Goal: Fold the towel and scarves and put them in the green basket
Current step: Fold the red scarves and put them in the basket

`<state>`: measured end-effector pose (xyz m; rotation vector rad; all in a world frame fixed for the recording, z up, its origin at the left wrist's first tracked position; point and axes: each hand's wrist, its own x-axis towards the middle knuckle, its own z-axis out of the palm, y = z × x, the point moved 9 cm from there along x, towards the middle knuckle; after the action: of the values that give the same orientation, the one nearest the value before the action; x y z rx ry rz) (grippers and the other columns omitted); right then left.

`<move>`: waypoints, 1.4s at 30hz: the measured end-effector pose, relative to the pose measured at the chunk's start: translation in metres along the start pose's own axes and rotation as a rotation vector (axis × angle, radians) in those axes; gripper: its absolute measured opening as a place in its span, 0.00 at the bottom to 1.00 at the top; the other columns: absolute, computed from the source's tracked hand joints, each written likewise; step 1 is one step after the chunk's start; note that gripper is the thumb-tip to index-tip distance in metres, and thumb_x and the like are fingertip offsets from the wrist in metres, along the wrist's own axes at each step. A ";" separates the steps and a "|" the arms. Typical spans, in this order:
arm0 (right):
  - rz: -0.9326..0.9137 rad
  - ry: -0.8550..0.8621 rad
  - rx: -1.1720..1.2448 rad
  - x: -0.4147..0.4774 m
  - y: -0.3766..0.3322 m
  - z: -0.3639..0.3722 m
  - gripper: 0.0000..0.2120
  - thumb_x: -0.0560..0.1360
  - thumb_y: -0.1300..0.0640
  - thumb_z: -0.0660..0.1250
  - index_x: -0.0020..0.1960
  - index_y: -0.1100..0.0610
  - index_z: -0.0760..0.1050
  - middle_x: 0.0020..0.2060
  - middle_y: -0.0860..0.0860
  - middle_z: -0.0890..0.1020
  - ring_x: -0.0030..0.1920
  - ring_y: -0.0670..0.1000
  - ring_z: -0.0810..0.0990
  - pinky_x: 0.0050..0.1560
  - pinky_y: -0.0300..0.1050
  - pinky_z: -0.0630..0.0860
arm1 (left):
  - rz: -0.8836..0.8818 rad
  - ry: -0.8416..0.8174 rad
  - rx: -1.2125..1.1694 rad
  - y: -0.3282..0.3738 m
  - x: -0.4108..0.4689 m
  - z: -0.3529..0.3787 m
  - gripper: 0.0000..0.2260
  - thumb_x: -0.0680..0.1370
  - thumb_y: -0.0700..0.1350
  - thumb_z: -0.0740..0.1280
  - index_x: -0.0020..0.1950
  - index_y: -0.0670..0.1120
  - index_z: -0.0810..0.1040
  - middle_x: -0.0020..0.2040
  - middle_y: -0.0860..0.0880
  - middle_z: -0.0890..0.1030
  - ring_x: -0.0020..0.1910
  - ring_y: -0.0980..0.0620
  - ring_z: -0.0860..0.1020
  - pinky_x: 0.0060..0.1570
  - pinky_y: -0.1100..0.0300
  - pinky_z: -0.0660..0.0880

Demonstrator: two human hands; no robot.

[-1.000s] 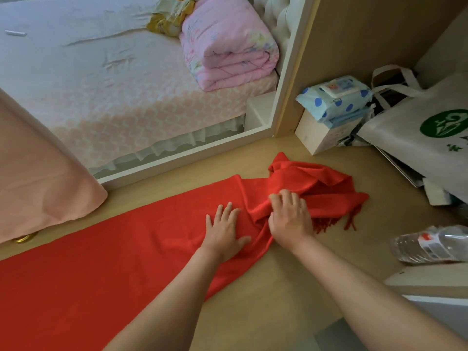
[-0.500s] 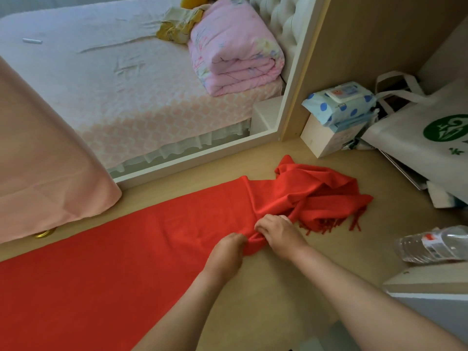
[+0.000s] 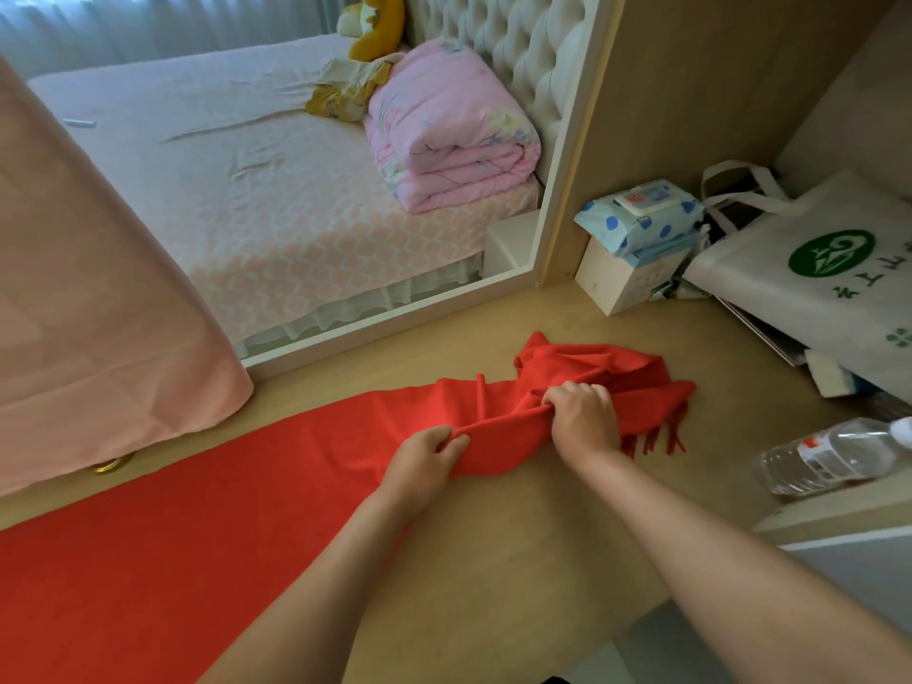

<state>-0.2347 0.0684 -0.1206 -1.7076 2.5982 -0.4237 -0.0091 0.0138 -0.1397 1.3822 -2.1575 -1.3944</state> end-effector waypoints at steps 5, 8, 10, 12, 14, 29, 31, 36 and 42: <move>0.031 -0.012 0.162 0.012 0.003 -0.043 0.16 0.66 0.60 0.54 0.40 0.53 0.81 0.39 0.53 0.83 0.45 0.59 0.79 0.54 0.50 0.68 | -0.173 -0.295 0.109 0.000 -0.011 0.033 0.20 0.82 0.60 0.55 0.48 0.50 0.81 0.48 0.53 0.83 0.48 0.53 0.80 0.53 0.58 0.74; -0.055 -0.394 0.078 0.005 -0.002 -0.032 0.14 0.71 0.56 0.57 0.43 0.53 0.82 0.47 0.53 0.85 0.50 0.58 0.80 0.52 0.47 0.75 | -0.334 -0.544 0.245 -0.012 -0.019 0.063 0.26 0.79 0.64 0.54 0.56 0.46 0.82 0.56 0.48 0.82 0.53 0.49 0.79 0.57 0.55 0.71; -0.080 -0.672 -0.007 -0.013 0.002 -0.010 0.12 0.71 0.57 0.60 0.44 0.54 0.83 0.49 0.52 0.85 0.52 0.55 0.81 0.54 0.47 0.77 | -0.321 -0.602 0.312 -0.009 -0.019 0.075 0.26 0.78 0.63 0.55 0.54 0.46 0.83 0.53 0.48 0.83 0.51 0.48 0.80 0.57 0.54 0.73; -0.052 -0.721 0.014 -0.023 0.010 0.002 0.13 0.70 0.57 0.61 0.45 0.53 0.84 0.48 0.49 0.86 0.52 0.53 0.82 0.55 0.48 0.78 | -0.198 -0.510 0.349 0.003 -0.005 0.079 0.22 0.76 0.60 0.56 0.48 0.47 0.82 0.47 0.49 0.83 0.49 0.48 0.80 0.53 0.55 0.75; -0.028 -0.563 0.080 -0.020 0.017 -0.002 0.13 0.71 0.59 0.61 0.47 0.51 0.83 0.50 0.49 0.85 0.54 0.53 0.81 0.57 0.48 0.77 | -0.023 -0.368 0.408 0.020 0.010 0.080 0.16 0.79 0.53 0.58 0.47 0.44 0.79 0.46 0.48 0.81 0.49 0.46 0.78 0.48 0.55 0.72; 0.032 -0.333 -0.265 0.042 0.077 0.040 0.11 0.79 0.48 0.63 0.56 0.48 0.81 0.55 0.51 0.78 0.60 0.55 0.73 0.58 0.50 0.72 | -0.061 -0.161 0.928 -0.028 0.090 0.071 0.32 0.79 0.63 0.57 0.80 0.59 0.46 0.81 0.45 0.48 0.78 0.39 0.50 0.70 0.38 0.57; 0.090 -0.180 -0.231 0.066 0.079 0.024 0.10 0.78 0.48 0.64 0.52 0.50 0.83 0.52 0.53 0.78 0.56 0.57 0.75 0.53 0.51 0.73 | 0.041 0.041 0.983 -0.012 0.102 0.053 0.26 0.78 0.59 0.58 0.77 0.57 0.63 0.71 0.44 0.70 0.66 0.40 0.69 0.60 0.46 0.68; 0.247 0.064 -0.118 0.107 0.096 -0.004 0.09 0.79 0.57 0.63 0.53 0.57 0.81 0.52 0.56 0.77 0.55 0.59 0.74 0.49 0.52 0.74 | 0.123 0.263 0.733 0.012 0.127 0.028 0.07 0.76 0.43 0.65 0.48 0.49 0.82 0.46 0.48 0.72 0.42 0.44 0.74 0.35 0.52 0.75; -0.064 0.153 -0.027 0.089 0.063 0.004 0.24 0.75 0.64 0.54 0.69 0.57 0.72 0.66 0.61 0.71 0.65 0.63 0.69 0.65 0.58 0.69 | 0.136 0.150 0.247 0.029 0.151 0.047 0.23 0.77 0.35 0.63 0.72 0.45 0.71 0.71 0.44 0.72 0.70 0.46 0.70 0.67 0.67 0.60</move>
<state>-0.3272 0.0107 -0.1264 -1.8415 2.6689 -0.5438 -0.1346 -0.0756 -0.1836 1.3419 -2.3332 -0.9707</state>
